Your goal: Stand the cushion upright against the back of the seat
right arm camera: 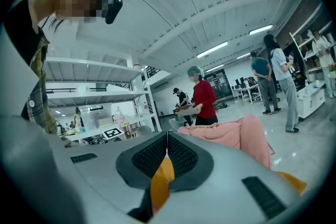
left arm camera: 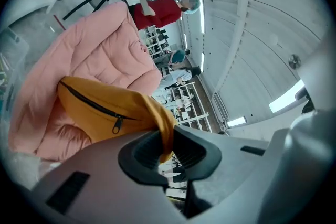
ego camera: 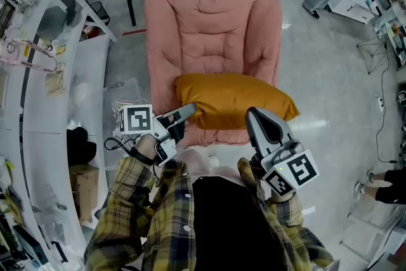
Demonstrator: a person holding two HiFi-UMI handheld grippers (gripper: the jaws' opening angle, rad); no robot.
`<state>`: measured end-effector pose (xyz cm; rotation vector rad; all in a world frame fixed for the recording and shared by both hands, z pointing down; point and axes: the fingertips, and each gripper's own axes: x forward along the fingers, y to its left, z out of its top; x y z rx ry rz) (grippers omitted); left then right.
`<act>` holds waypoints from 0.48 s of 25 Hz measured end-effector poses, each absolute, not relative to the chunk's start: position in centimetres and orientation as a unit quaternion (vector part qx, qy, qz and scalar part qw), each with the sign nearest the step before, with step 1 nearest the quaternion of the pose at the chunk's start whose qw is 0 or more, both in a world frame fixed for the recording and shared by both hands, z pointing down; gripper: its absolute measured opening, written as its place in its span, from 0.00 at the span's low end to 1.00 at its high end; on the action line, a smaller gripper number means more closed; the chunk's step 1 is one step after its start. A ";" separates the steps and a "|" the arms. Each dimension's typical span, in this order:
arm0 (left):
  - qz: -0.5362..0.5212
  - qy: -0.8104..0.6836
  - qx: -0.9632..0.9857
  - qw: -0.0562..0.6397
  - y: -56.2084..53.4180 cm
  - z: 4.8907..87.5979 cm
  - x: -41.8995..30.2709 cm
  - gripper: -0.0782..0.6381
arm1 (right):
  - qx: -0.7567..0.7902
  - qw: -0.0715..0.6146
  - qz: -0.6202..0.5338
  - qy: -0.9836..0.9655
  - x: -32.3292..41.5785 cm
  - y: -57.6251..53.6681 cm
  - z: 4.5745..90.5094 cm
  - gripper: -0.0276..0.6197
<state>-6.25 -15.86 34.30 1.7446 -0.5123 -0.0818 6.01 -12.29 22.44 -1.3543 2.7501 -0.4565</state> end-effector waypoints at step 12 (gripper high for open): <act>-0.013 -0.234 0.788 0.569 -31.7 33.0 -9.6 0.18 | -0.446 0.012 -0.167 0.879 2.4 -24.0 24.2 0.07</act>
